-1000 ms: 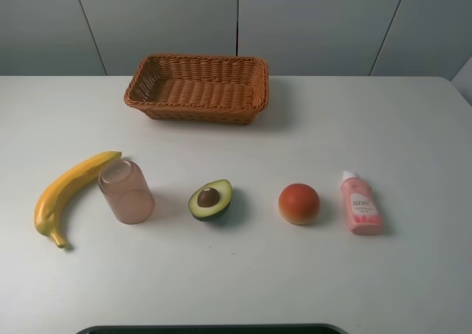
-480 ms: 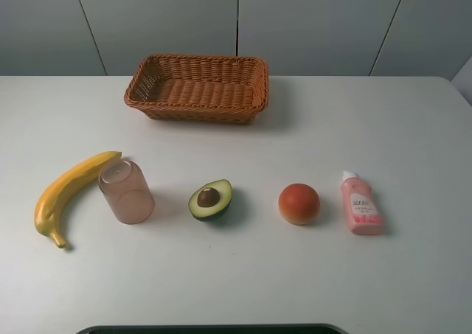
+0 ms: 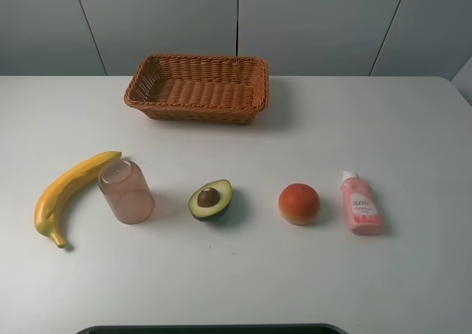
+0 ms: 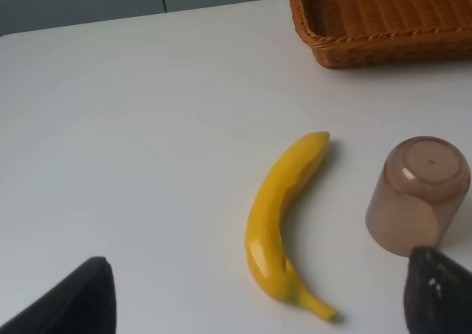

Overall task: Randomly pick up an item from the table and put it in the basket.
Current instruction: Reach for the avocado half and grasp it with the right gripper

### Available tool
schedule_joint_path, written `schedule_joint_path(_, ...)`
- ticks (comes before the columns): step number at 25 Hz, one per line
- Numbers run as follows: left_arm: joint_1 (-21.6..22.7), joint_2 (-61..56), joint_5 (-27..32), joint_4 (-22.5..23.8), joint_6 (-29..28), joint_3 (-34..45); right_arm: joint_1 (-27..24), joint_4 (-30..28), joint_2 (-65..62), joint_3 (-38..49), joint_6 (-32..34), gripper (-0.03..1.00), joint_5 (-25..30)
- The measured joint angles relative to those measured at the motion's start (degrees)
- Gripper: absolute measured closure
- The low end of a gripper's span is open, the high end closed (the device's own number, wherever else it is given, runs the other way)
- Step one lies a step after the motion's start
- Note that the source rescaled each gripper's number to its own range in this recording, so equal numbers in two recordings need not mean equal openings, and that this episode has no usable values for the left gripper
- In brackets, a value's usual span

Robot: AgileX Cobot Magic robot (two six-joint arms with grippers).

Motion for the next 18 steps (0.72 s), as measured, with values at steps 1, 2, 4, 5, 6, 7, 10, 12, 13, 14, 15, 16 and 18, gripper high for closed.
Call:
schedule_joint_path(1,0.0,0.0,0.0,0.0,0.0,0.0,0.0,0.0,0.0,0.0,0.0,-0.02,0.0)
schedule_joint_path(2,0.0,0.0,0.0,0.0,0.0,0.0,0.0,0.0,0.0,0.0,0.0,-0.02,0.0)
schedule_joint_path(4,0.0,0.0,0.0,0.0,0.0,0.0,0.0,0.0,0.0,0.0,0.0,-0.02,0.0)
schedule_joint_path(5,0.0,0.0,0.0,0.0,0.0,0.0,0.0,0.0,0.0,0.0,0.0,-0.02,0.0)
schedule_joint_path(6,0.0,0.0,0.0,0.0,0.0,0.0,0.0,0.0,0.0,0.0,0.0,-0.02,0.0)
schedule_joint_path(7,0.0,0.0,0.0,0.0,0.0,0.0,0.0,0.0,0.0,0.0,0.0,-0.02,0.0)
schedule_joint_path(10,0.0,0.0,0.0,0.0,0.0,0.0,0.0,0.0,0.0,0.0,0.0,-0.02,0.0)
schedule_joint_path(12,0.0,0.0,0.0,0.0,0.0,0.0,0.0,0.0,0.0,0.0,0.0,-0.02,0.0)
schedule_joint_path(13,0.0,0.0,0.0,0.0,0.0,0.0,0.0,0.0,0.0,0.0,0.0,-0.02,0.0)
schedule_joint_path(14,0.0,0.0,0.0,0.0,0.0,0.0,0.0,0.0,0.0,0.0,0.0,-0.02,0.0)
schedule_joint_path(15,0.0,0.0,0.0,0.0,0.0,0.0,0.0,0.0,0.0,0.0,0.0,-0.02,0.0)
schedule_joint_path(16,0.0,0.0,0.0,0.0,0.0,0.0,0.0,0.0,0.0,0.0,0.0,-0.02,0.0)
schedule_joint_path(18,0.0,0.0,0.0,0.0,0.0,0.0,0.0,0.0,0.0,0.0,0.0,-0.02,0.0)
